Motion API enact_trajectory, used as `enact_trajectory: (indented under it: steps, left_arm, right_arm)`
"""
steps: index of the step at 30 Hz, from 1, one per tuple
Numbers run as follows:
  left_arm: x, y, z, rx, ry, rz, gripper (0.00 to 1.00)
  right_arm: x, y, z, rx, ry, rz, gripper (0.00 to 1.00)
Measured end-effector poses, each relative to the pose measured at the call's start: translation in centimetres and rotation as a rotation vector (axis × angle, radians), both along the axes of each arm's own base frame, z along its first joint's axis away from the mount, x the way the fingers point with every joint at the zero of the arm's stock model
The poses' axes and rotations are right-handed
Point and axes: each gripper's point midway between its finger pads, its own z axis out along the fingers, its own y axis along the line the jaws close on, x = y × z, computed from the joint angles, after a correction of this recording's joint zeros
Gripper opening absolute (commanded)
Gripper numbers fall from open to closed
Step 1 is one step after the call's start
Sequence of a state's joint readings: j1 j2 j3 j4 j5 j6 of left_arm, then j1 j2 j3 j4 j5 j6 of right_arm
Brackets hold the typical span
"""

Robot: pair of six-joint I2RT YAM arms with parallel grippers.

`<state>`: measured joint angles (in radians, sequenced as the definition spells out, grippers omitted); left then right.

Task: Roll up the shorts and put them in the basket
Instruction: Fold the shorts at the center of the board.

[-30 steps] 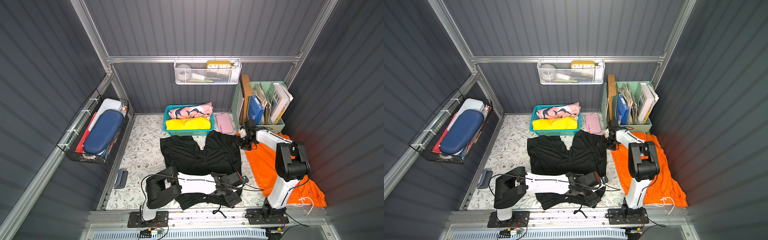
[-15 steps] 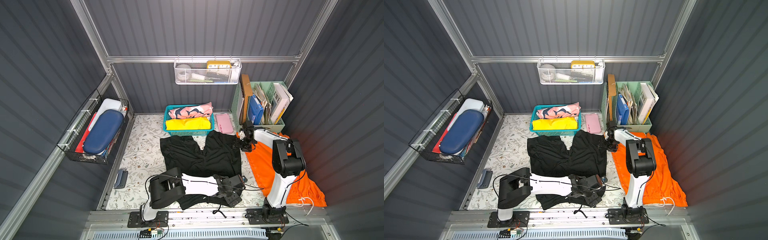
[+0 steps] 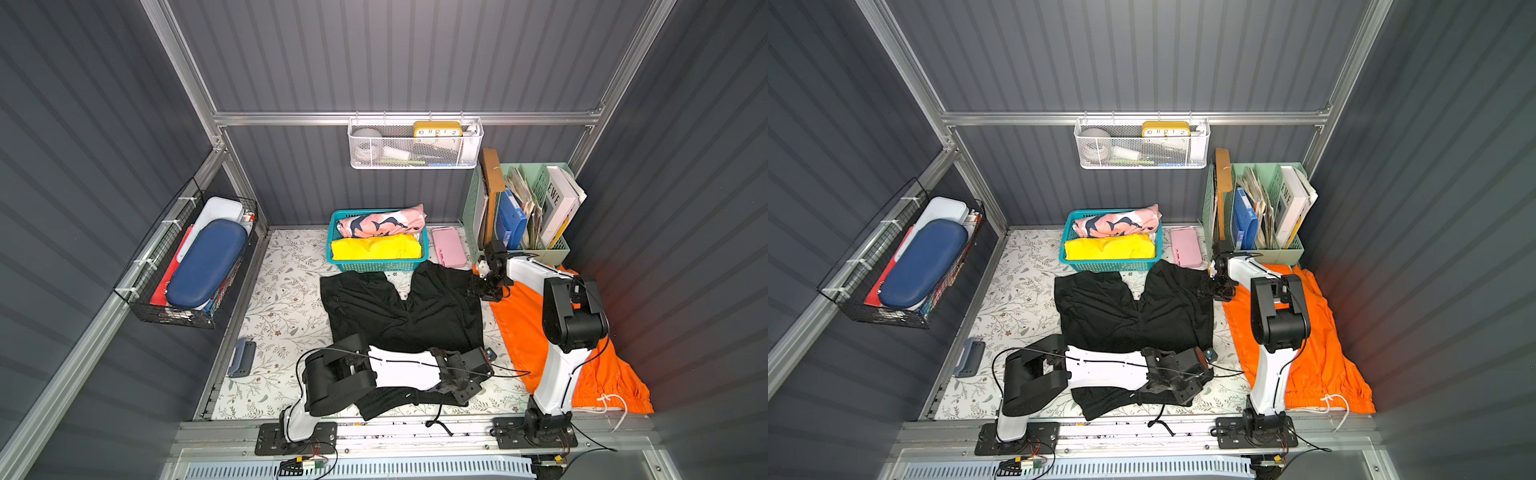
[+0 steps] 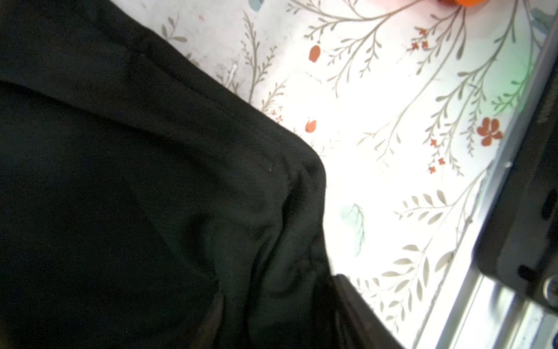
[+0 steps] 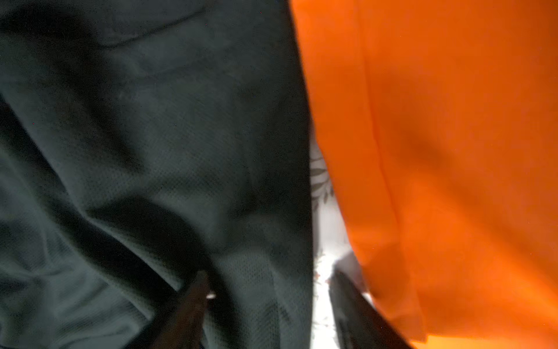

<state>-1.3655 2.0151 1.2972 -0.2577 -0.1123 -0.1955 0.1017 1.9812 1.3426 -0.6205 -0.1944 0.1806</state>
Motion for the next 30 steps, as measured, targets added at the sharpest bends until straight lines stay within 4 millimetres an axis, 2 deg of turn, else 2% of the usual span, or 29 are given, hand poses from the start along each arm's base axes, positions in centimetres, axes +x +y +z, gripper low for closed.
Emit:
enact_trajectory:
  steps: [3, 6, 12, 14, 17, 20, 23, 27, 30]
  left_arm:
    - [-0.1, 0.0, 0.0, 0.002, 0.001, -0.007, 0.26]
    - [-0.2, 0.0, 0.0, 0.003, 0.001, -0.023, 0.15]
    - [-0.4, -0.2, 0.3, 0.0, -0.003, -0.071, 0.0]
    - [-0.5, -0.7, 0.9, -0.016, -0.002, -0.093, 0.0]
    - [-0.9, -2.1, 2.4, -0.066, 0.0, -0.141, 0.0]
    - [-1.1, -3.5, 4.5, -0.131, -0.015, -0.192, 0.0]
    - [-1.2, -4.8, 6.6, -0.198, -0.038, -0.229, 0.0]
    - [-1.2, -4.9, 8.9, -0.269, -0.063, -0.237, 0.0]
    - [-1.2, -3.0, 10.3, -0.322, -0.092, -0.206, 0.0]
  right_arm:
    - [0.0, 0.2, -0.2, 0.011, 0.002, 0.001, 0.27]
    - [0.0, 0.2, -0.5, 0.014, 0.0, -0.011, 0.0]
    - [0.1, -0.2, -0.2, 0.013, -0.019, -0.043, 0.0]
    - [-0.1, -0.5, 0.4, 0.006, -0.037, -0.057, 0.0]
    - [-0.1, -1.7, 3.0, -0.02, -0.104, -0.084, 0.0]
    - [0.3, -2.7, 6.9, -0.045, -0.212, -0.102, 0.0]
    - [0.4, -2.7, 10.7, -0.035, -0.311, -0.098, 0.0]
    - [-0.1, -1.2, 13.9, 0.017, -0.388, -0.048, 0.0]
    - [-0.8, 1.9, 14.9, 0.079, -0.399, 0.037, 0.0]
